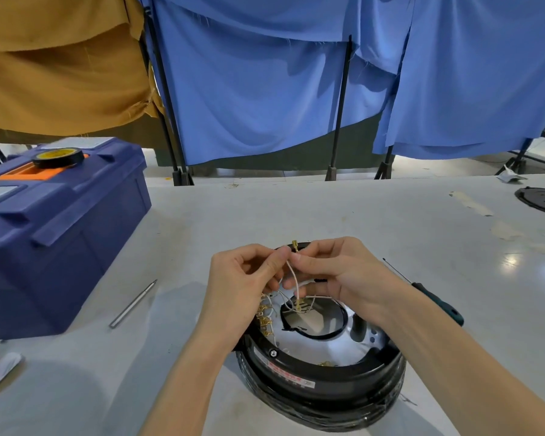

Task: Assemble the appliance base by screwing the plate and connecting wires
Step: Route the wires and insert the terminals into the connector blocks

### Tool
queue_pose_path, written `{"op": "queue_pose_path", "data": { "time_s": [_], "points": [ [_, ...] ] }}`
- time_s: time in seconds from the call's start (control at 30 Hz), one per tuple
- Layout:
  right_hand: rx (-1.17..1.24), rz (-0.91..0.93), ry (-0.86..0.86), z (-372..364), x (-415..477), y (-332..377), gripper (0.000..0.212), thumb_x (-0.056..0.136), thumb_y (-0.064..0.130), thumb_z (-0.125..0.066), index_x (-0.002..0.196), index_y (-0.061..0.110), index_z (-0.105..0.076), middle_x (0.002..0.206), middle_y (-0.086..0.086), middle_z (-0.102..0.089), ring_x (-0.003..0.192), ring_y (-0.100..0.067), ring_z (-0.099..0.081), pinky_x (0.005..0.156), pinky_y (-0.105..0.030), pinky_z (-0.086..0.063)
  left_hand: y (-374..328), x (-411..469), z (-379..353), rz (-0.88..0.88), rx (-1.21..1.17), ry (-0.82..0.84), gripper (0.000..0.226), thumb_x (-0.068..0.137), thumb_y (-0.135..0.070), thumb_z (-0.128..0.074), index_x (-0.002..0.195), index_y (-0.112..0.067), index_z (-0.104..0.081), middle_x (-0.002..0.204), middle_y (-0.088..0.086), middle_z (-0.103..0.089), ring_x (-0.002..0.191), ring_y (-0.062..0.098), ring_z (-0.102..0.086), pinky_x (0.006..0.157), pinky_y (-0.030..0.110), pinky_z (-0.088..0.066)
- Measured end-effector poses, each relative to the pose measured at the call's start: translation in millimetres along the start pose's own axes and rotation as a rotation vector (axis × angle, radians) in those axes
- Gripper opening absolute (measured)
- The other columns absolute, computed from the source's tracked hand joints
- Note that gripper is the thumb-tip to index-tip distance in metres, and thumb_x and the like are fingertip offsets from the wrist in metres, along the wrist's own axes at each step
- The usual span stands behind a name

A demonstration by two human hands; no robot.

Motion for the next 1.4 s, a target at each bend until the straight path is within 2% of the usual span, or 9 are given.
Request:
{"op": "queue_pose_path", "data": {
  "time_s": [0.17,0.37,0.57,0.7,0.8,0.9,0.97,1.17,1.4],
  "points": [
    [-0.128,0.028,-0.001,7.7,1.3,6.3,0.014,0.076,0.005,-0.076,0.084,-0.005,-0.071,0.075,-0.021,-0.071,0.062,-0.024,-0.068,0.061,-0.025,-0.056,6.0,0.6,-1.4,0.081,-0.021,0.074,0.010,0.085,-0.019,-0.073,0.075,-0.016,-0.073,0.064,0.005,-0.068,0.054,0.014,-0.060,0.055,0.020,-0.051],
    [-0.090,-0.056,0.063,-1.9,0.1,-0.8,0.021,0.067,0.015,-0.078,0.079,-0.002,-0.075,0.074,-0.014,-0.070,0.057,-0.011,-0.057,0.057,-0.019,-0.048,4.6,-1.1,-1.6,0.024,0.061,0.044,0.013,0.088,-0.017,-0.070,0.077,-0.011,-0.068,0.058,-0.003,-0.063,0.052,0.008,-0.056,0.052,0.017,-0.047],
    [-0.130,-0.108,0.084,-2.6,-5.6,-5.2,0.008,0.084,0.007,-0.072,0.078,0.002,-0.074,0.074,-0.013,-0.067,0.050,-0.012,-0.049,0.049,-0.022,-0.043,2.6,-4.0,14.3,0.038,0.126,0.073,0.011,0.082,-0.026,-0.074,0.072,-0.022,-0.076,0.062,-0.007,-0.068,0.058,0.002,-0.060,0.058,0.012,-0.046],
    [-0.365,-0.199,0.123,2.5,-10.5,-12.9,0.010,0.086,0.004,-0.072,0.081,-0.004,-0.070,0.066,-0.013,-0.062,0.040,-0.013,-0.048,0.040,-0.022,-0.039,16.5,-13.3,38.0,0.049,0.276,-0.214,0.015,0.083,-0.031,-0.074,0.071,-0.022,-0.075,0.067,-0.005,-0.071,0.065,0.014,-0.067,0.064,0.028,-0.055],
    [-0.483,-0.268,0.139,-0.3,-8.6,-21.4,0.013,0.084,0.002,-0.073,0.072,-0.001,-0.071,0.062,-0.014,-0.061,0.036,-0.011,-0.044,0.036,-0.019,-0.034,26.0,-20.4,47.1,0.092,0.429,-0.389,0.019,0.080,-0.036,-0.076,0.067,-0.023,-0.069,0.057,-0.004,-0.065,0.056,0.011,-0.061,0.059,0.032,-0.052],
    [-0.466,-0.318,0.102,-7.1,-3.8,-28.2,0.008,0.083,-0.001,-0.072,0.082,-0.008,-0.070,0.060,-0.014,-0.061,0.034,-0.010,-0.044,0.034,-0.017,-0.032,27.6,-31.3,42.3,0.086,0.567,-0.442,0.027,0.075,-0.042,-0.078,0.062,-0.023,-0.064,0.053,-0.008,-0.060,0.053,0.004,-0.057,0.054,0.026,-0.045],
    [-0.442,-0.332,0.076,-9.5,-0.9,-30.8,0.012,0.084,-0.001,-0.071,0.089,-0.011,-0.068,0.061,-0.015,-0.062,0.033,-0.010,-0.045,0.034,-0.016,-0.033,28.7,-39.5,40.2,0.078,0.579,-0.486,0.029,0.073,-0.044,-0.079,0.061,-0.024,-0.062,0.055,-0.008,-0.059,0.056,0.007,-0.058,0.056,0.029,-0.046],
    [-0.333,-0.391,0.041,-10.9,-2.8,-41.4,0.005,0.086,-0.001,-0.069,0.084,-0.006,-0.069,0.057,-0.010,-0.063,0.038,-0.010,-0.051,0.037,-0.018,-0.040,31.6,-48.5,39.1,0.094,0.586,-0.526,0.038,0.072,-0.049,-0.076,0.052,-0.021,-0.060,0.050,-0.006,-0.059,0.053,0.013,-0.060,0.060,0.034,-0.050],
    [-0.194,-0.419,-0.037,-14.6,-2.2,-50.8,0.009,0.087,-0.002,-0.068,0.080,-0.007,-0.066,0.055,-0.010,-0.061,0.038,-0.009,-0.047,0.036,-0.017,-0.037,29.6,-53.4,37.2,0.087,0.599,-0.557,0.038,0.073,-0.048,-0.075,0.051,-0.021,-0.059,0.050,-0.006,-0.058,0.053,0.011,-0.057,0.058,0.030,-0.044]
  ]
}}
Point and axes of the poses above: each hand's wrist, its own x-axis towards the middle knuckle, its own z-axis out of the back of the hand, y = z × x, the point moved 5 cm from there along x, towards the middle knuckle
